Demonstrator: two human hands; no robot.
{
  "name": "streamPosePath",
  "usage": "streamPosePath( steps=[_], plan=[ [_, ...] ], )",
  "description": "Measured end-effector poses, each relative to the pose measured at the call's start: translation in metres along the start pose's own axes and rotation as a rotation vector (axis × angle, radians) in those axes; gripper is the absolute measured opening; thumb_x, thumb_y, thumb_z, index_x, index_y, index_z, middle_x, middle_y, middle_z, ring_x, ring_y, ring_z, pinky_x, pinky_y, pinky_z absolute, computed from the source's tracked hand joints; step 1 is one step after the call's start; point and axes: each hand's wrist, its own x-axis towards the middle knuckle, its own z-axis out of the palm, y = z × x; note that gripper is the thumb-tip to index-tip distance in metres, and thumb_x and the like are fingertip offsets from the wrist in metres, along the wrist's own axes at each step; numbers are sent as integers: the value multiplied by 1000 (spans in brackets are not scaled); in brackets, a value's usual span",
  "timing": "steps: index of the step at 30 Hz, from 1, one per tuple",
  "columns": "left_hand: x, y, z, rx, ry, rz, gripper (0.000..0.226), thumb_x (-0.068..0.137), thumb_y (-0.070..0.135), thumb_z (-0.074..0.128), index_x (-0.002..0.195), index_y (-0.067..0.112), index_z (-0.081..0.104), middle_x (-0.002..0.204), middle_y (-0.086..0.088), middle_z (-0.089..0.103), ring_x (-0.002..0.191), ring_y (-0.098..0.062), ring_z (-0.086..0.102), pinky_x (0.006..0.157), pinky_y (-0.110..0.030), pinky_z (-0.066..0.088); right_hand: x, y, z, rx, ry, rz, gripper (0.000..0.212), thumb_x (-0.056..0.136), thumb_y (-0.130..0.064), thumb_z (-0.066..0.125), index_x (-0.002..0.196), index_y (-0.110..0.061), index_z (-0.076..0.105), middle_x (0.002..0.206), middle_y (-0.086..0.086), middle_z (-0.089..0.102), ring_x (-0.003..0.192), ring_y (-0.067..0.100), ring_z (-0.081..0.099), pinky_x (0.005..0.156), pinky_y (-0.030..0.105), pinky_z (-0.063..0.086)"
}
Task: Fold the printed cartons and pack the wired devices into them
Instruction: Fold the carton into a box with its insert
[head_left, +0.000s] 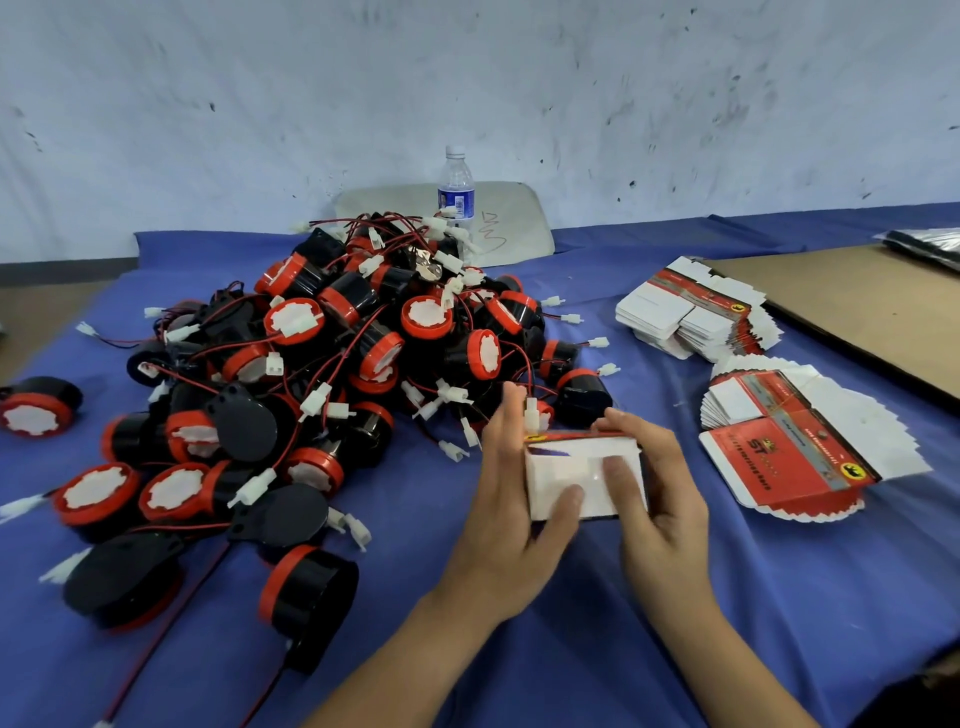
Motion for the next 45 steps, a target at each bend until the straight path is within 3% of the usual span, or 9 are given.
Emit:
streamPosePath(
  steps=[4, 6, 11, 18, 23, 28, 31, 36, 45],
  plan=[
    [4, 0, 0, 118, -81, 191, 73, 94, 47, 53, 149, 50, 4, 161, -4, 8, 148, -20, 14, 115, -33, 28, 2, 0, -3, 129, 48, 119, 32, 93, -17, 48, 109, -41, 62, 115, -2, 66, 105, 22, 63, 81, 46, 52],
    [6, 0, -3, 126, -87, 234, 66, 93, 48, 54, 147, 51, 17, 161, -4, 6, 147, -25, 18, 111, -44, 36, 2, 0, -3, 174, 56, 149, 30, 93, -16, 48, 106, -39, 63, 113, -1, 66, 102, 20, 65, 73, 41, 54],
    [8, -1, -3, 144, -85, 270, 41, 93, 47, 53, 133, 37, 47, 159, 5, 13, 145, -20, 27, 106, -38, 43, 4, 1, -4, 282, 91, 217, 22, 92, -21, 49, 103, -32, 64, 115, 4, 65, 96, 21, 65, 55, 28, 54],
    [5, -4, -6, 110, -97, 207, 35, 95, 51, 45, 121, 29, 49, 157, 3, 16, 135, 9, 30, 98, -11, 40, 1, 0, -6, 160, 19, 76, 34, 95, -12, 44, 104, -36, 67, 121, 0, 62, 115, 27, 58, 77, 52, 54],
    [5, -9, -8, 45, -39, 198, 29, 101, 40, 40, 127, 28, 43, 160, -5, 14, 145, -6, 24, 100, -11, 37, 0, -5, -4, 199, -72, 56, 38, 93, -6, 43, 106, -29, 71, 131, 3, 52, 114, 24, 59, 63, 35, 59],
    [7, -8, -12, -13, 40, 185, 38, 103, 37, 34, 138, 21, 35, 156, 16, 27, 142, -16, 33, 108, -22, 35, 1, -6, -5, 194, -123, 111, 28, 87, -32, 53, 104, -20, 72, 119, -3, 58, 94, 19, 62, 57, 27, 54],
    [7, -5, -14, 15, 17, 193, 42, 103, 37, 34, 141, 20, 31, 155, 14, 30, 144, -19, 31, 113, -30, 32, 1, -8, -5, 198, -127, 161, 20, 83, -22, 62, 97, -34, 70, 102, -11, 61, 84, 10, 59, 57, 19, 50],
    [9, 0, -10, 179, -58, 302, 83, 80, 48, 71, 141, 17, 26, 156, -1, 25, 147, -26, 20, 112, -52, 30, 5, -7, -9, 314, -254, 330, 47, 73, -30, 65, 119, -39, 59, 94, 16, 67, 78, 20, 62, 64, 27, 52],
    [7, -1, -5, 313, -9, 371, 114, 63, 51, 83, 144, 17, 12, 155, -2, 18, 147, -25, 18, 108, -55, 36, 2, -9, -4, 135, -136, 294, 23, 79, -25, 63, 100, -32, 69, 95, -11, 74, 85, 3, 69, 69, 15, 51]
  ],
)
